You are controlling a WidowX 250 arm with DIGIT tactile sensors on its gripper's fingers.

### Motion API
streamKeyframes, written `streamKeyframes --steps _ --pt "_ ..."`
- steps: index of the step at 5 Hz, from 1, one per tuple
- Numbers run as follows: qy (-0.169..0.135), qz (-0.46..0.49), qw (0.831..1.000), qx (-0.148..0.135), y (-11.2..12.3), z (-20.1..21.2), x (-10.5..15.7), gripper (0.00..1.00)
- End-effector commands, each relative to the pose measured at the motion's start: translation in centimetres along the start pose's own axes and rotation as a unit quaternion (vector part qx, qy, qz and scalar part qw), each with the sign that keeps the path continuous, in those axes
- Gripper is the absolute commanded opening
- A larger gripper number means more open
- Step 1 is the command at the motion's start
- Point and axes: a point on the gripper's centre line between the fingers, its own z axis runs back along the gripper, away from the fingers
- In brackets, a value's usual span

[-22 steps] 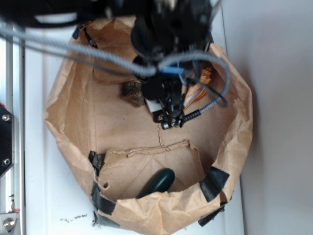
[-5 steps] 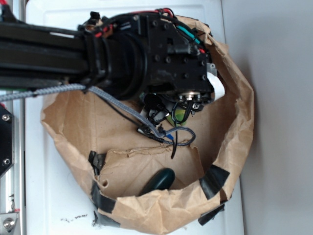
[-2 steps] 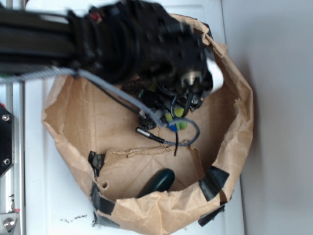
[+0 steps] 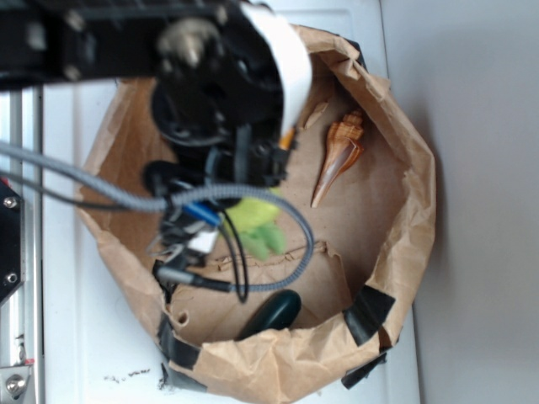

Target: Grab the green animal.

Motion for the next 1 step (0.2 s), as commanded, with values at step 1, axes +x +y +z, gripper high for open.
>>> streamKeyframes --steps 1 --pt "-0.062 -0.005 0.996 0.065 1.56 3.09 2.32 0.00"
